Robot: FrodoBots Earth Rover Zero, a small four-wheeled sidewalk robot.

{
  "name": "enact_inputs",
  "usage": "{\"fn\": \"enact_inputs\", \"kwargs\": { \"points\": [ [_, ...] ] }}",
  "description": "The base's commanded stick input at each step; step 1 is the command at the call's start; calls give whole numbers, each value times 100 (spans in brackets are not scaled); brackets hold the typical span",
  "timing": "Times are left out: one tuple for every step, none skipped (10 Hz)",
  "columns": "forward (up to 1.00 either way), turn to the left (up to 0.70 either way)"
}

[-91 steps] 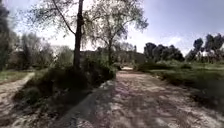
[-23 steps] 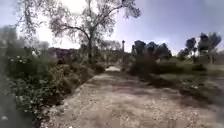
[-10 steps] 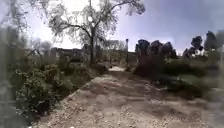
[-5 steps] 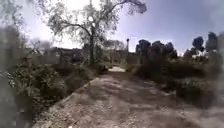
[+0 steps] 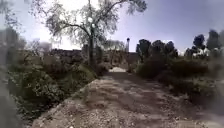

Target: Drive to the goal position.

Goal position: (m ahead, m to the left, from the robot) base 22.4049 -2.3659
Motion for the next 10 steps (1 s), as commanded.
{"fn": "enact_inputs", "kwargs": {
  "points": [
    [70, 0],
    [70, 0],
    [70, 0],
    [70, 0],
    [70, 0],
    [70, 0],
    [70, 0],
    [70, 0],
    [70, 0],
    [70, 0]
  ]
}}
